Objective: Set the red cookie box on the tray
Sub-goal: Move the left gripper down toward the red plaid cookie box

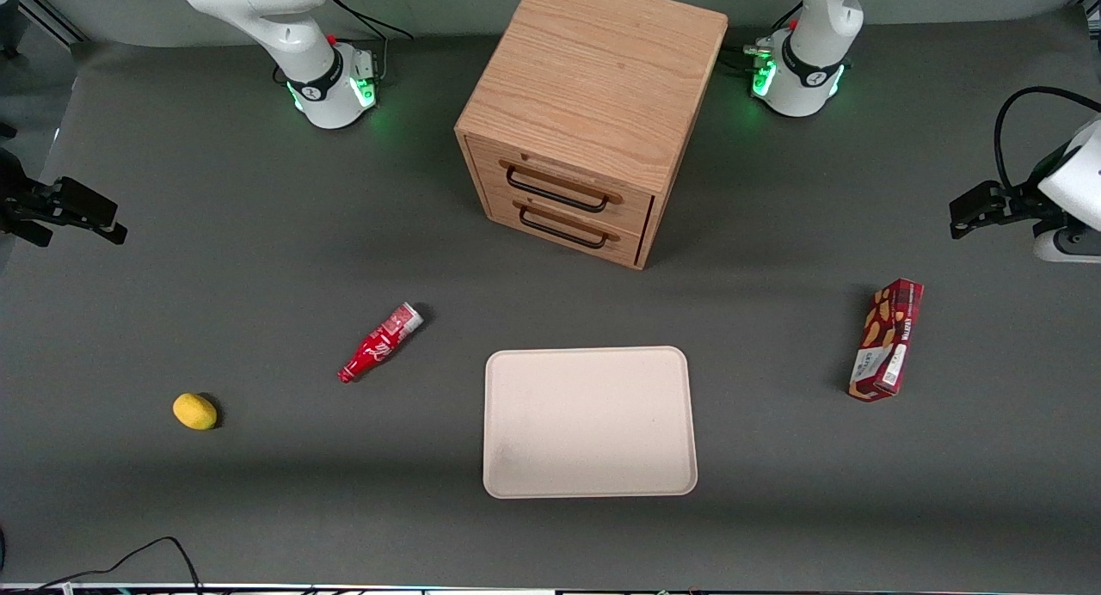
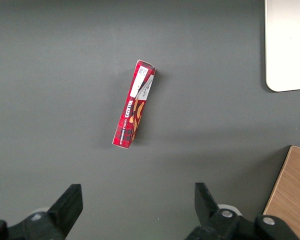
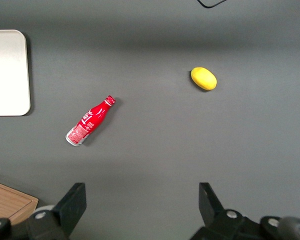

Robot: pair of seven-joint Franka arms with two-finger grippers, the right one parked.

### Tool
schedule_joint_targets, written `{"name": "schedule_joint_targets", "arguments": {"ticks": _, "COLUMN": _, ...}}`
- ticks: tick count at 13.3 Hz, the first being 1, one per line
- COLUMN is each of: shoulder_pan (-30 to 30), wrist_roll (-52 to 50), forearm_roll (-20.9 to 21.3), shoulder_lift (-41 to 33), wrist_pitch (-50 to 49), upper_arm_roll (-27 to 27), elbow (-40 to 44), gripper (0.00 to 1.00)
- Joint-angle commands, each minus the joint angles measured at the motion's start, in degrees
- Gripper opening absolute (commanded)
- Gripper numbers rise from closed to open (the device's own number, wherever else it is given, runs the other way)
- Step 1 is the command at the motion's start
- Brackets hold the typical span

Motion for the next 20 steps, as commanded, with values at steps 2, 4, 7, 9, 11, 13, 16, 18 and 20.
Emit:
{"name": "schedule_joint_targets", "arguments": {"ticks": 2, "shoulder_pan": -1.0, "wrist_roll": -0.9, "forearm_roll": 0.4, "shoulder_lift": 1.2, "wrist_pitch": -1.5, "upper_arm_roll": 0.6, "elbow": 2.1, "gripper": 1.00}}
{"name": "schedule_joint_targets", "arguments": {"ticks": 4, "shoulder_pan": -1.0, "wrist_roll": -1.0, "forearm_roll": 0.0, "shoulder_lift": 1.8, "wrist_pitch": -1.7, "upper_arm_roll": 0.7, "elbow": 2.8, "gripper": 1.00}}
{"name": "schedule_joint_targets", "arguments": {"ticks": 7, "shoulder_pan": -0.8, "wrist_roll": 0.4, "forearm_roll": 0.2, "shoulder_lift": 2.9, "wrist_pitch": -1.8, "upper_arm_roll": 1.6, "elbow": 2.7, "gripper": 1.00}}
{"name": "schedule_joint_targets", "arguments": {"ticks": 9, "shoulder_pan": -0.7, "wrist_roll": 0.9, "forearm_roll": 0.2, "shoulder_lift": 4.7, "wrist_pitch": -1.3, "upper_arm_roll": 1.7, "elbow": 2.4, "gripper": 1.00}}
{"name": "schedule_joint_targets", "arguments": {"ticks": 11, "shoulder_pan": -0.6, "wrist_roll": 2.1, "forearm_roll": 0.1, "shoulder_lift": 7.8, "wrist_pitch": -0.2, "upper_arm_roll": 1.9, "elbow": 2.4, "gripper": 1.00}}
{"name": "schedule_joint_targets", "arguments": {"ticks": 13, "shoulder_pan": -0.3, "wrist_roll": 8.6, "forearm_roll": 0.1, "shoulder_lift": 10.9, "wrist_pitch": 1.9, "upper_arm_roll": 2.3, "elbow": 2.3, "gripper": 1.00}}
{"name": "schedule_joint_targets", "arguments": {"ticks": 16, "shoulder_pan": -0.1, "wrist_roll": 13.9, "forearm_roll": -2.7, "shoulder_lift": 14.4, "wrist_pitch": 7.5, "upper_arm_roll": 5.9, "elbow": 0.5, "gripper": 1.00}}
{"name": "schedule_joint_targets", "arguments": {"ticks": 18, "shoulder_pan": 0.1, "wrist_roll": 17.3, "forearm_roll": -4.8, "shoulder_lift": 15.0, "wrist_pitch": 14.4, "upper_arm_roll": 7.5, "elbow": -4.0, "gripper": 1.00}}
{"name": "schedule_joint_targets", "arguments": {"ticks": 20, "shoulder_pan": 0.2, "wrist_roll": 19.3, "forearm_roll": -6.6, "shoulder_lift": 15.4, "wrist_pitch": 21.0, "upper_arm_roll": 8.1, "elbow": -8.6, "gripper": 1.00}}
